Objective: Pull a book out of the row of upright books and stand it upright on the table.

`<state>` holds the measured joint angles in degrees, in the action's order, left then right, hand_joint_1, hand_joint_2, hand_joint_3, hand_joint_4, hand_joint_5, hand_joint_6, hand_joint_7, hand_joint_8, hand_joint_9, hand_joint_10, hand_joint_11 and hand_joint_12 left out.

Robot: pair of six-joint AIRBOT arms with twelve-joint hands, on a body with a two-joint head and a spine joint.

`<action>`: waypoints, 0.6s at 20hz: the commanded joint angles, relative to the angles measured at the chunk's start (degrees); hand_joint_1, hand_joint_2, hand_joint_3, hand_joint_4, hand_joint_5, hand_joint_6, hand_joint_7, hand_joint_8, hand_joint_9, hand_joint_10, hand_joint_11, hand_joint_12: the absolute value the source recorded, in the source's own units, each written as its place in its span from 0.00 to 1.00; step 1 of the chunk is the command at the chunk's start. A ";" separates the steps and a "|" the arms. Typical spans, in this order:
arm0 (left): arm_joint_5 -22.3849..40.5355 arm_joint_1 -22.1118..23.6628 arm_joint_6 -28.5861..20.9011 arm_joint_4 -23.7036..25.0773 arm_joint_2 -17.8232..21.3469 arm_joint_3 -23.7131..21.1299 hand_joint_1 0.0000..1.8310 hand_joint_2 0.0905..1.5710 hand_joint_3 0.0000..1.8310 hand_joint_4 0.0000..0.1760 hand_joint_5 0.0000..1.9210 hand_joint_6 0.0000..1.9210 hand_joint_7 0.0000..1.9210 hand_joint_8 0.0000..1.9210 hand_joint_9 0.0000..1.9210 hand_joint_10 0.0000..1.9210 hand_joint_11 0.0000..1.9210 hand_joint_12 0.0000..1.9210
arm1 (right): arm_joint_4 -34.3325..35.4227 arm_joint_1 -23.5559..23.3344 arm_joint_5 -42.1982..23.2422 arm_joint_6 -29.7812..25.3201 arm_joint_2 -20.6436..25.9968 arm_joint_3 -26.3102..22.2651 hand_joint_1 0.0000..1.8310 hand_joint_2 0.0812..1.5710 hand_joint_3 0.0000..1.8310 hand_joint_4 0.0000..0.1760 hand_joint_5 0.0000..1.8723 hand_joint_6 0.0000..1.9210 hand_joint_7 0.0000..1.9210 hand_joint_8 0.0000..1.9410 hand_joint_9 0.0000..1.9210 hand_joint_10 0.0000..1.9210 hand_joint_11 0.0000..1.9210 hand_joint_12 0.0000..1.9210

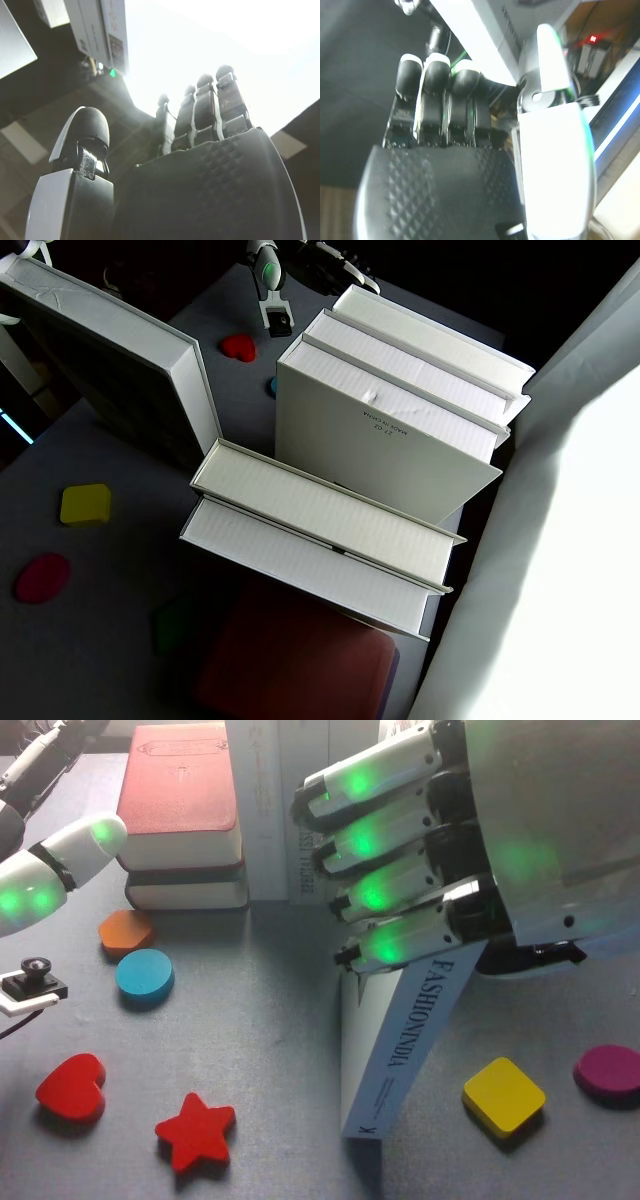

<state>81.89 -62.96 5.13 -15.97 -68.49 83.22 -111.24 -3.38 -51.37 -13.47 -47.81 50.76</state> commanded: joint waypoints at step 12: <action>6.83 1.02 -0.67 -1.30 -0.16 -0.51 0.24 0.82 0.00 0.37 0.08 0.00 0.01 0.00 0.00 0.00 0.00 0.13 | -0.59 3.04 11.10 -5.81 -8.45 7.00 0.62 0.87 0.00 0.00 0.28 0.70 0.29 1.00 0.18 1.00 0.04 1.00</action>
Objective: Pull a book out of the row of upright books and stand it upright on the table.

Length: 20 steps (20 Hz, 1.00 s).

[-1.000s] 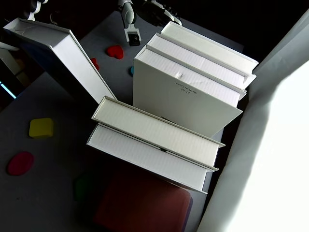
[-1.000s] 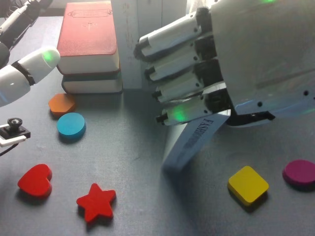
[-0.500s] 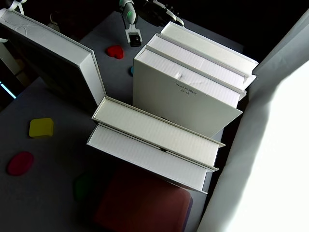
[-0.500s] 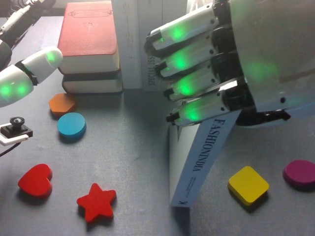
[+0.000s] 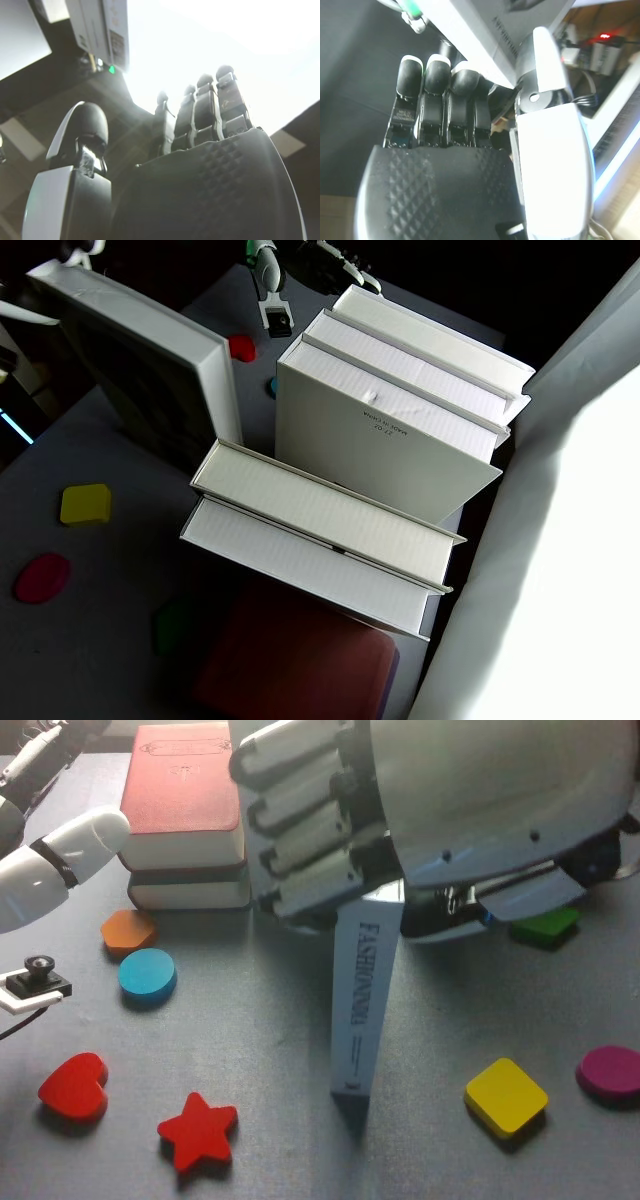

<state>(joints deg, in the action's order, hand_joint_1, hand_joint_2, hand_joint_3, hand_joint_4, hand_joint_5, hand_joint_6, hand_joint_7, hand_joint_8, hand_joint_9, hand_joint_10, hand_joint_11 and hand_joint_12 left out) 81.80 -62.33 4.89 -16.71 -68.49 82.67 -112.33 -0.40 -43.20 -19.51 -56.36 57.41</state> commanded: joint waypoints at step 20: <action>6.69 0.50 -0.47 -0.55 -0.58 0.50 0.17 0.88 0.00 0.29 0.07 0.01 0.01 0.00 0.00 0.00 0.00 0.00 | 6.37 1.29 1.87 -12.85 -8.27 16.83 0.46 0.57 0.00 0.41 0.01 0.03 0.01 0.04 0.01 0.06 0.00 0.73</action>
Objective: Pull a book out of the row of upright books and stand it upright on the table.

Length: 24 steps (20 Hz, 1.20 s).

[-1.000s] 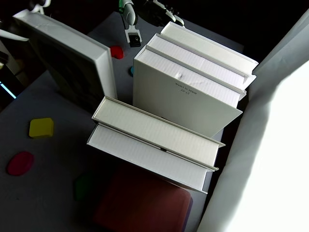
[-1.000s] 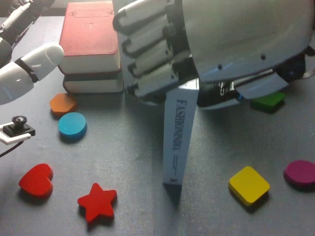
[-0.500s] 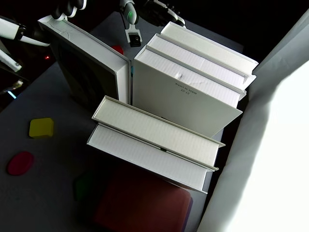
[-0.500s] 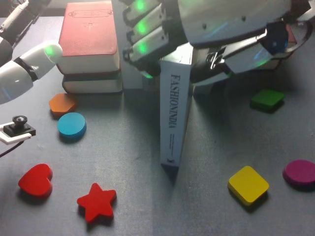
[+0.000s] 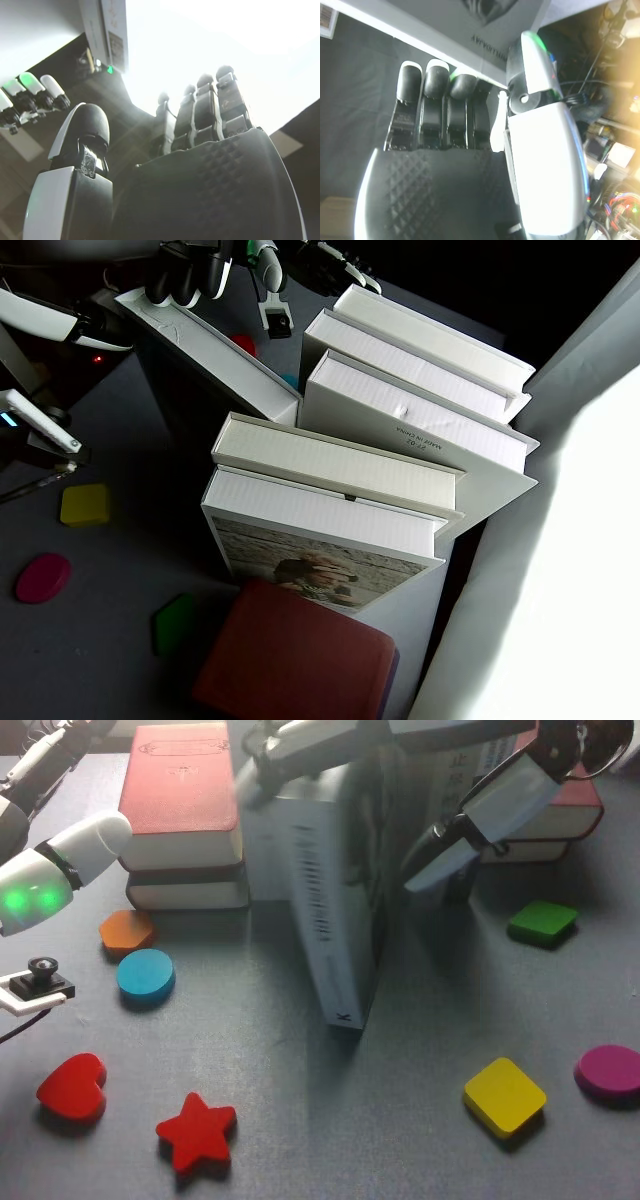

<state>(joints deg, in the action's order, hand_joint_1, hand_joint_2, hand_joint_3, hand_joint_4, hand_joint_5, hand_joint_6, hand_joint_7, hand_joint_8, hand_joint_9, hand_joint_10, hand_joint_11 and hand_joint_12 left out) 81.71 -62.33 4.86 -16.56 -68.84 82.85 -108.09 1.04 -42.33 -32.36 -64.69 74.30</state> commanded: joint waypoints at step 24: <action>7.27 0.51 -0.86 -0.81 -0.31 0.06 0.20 0.88 0.00 0.30 0.07 0.00 0.01 0.00 0.00 0.00 0.00 0.00 | 15.39 0.42 -1.77 3.96 8.66 -2.49 0.30 0.67 0.01 0.05 0.00 0.00 0.00 0.00 0.02 0.04 0.00 0.21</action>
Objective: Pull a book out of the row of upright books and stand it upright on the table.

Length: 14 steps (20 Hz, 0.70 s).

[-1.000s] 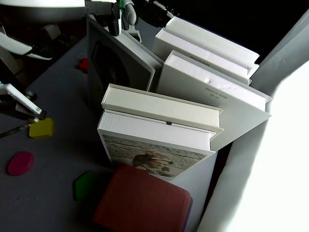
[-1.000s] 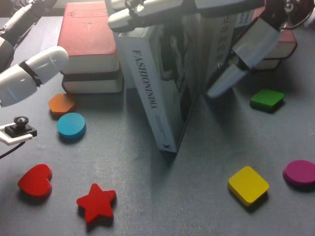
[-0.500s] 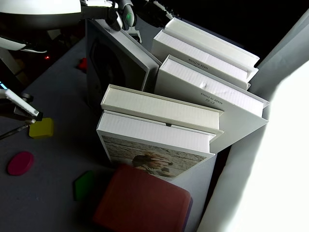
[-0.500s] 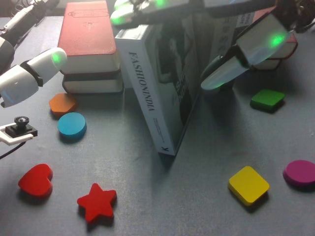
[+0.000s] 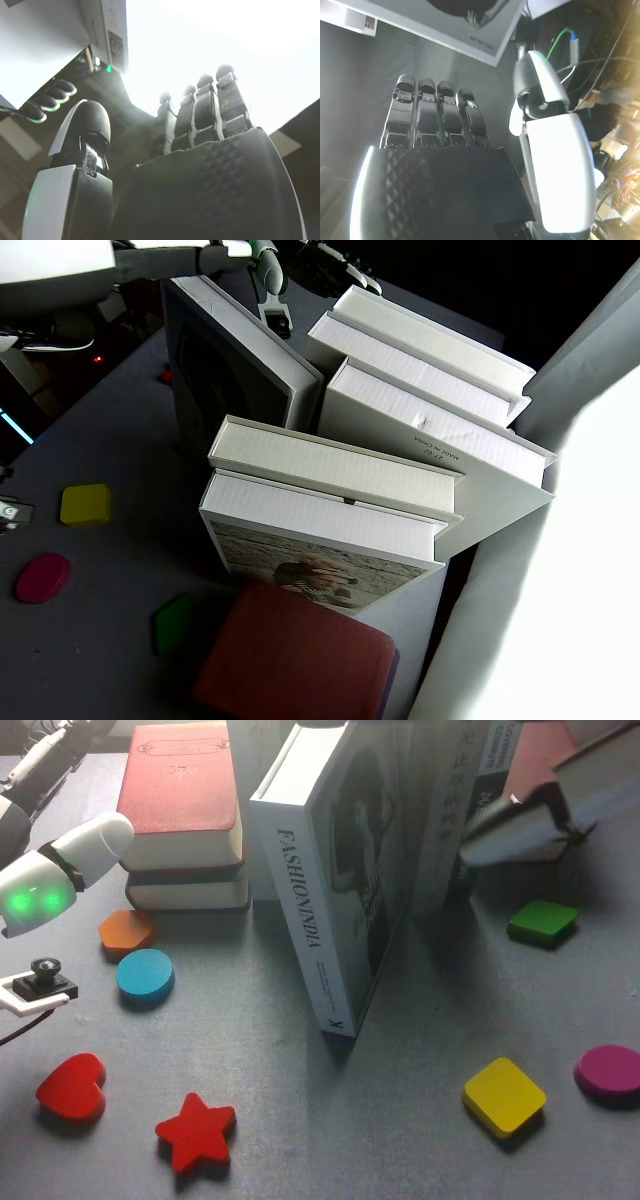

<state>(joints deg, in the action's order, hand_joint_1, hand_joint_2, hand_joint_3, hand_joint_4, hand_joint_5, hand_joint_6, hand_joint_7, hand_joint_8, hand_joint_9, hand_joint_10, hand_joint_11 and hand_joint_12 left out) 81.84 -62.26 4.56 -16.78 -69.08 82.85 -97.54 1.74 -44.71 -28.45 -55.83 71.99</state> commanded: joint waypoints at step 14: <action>7.27 0.44 -0.71 -0.68 -0.07 0.02 0.19 0.87 0.00 0.27 0.07 0.00 0.02 0.00 0.01 0.00 0.00 0.33 | 5.83 0.10 2.80 1.72 -6.68 3.56 0.49 0.62 0.00 0.01 0.00 0.00 0.00 0.00 0.00 0.00 0.00 0.10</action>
<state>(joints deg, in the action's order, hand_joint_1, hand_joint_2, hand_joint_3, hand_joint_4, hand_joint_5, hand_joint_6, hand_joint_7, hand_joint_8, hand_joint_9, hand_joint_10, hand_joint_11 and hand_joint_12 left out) 81.89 -62.26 4.38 -16.93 -69.08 82.78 -96.47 2.13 -42.63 -26.94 -62.76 75.40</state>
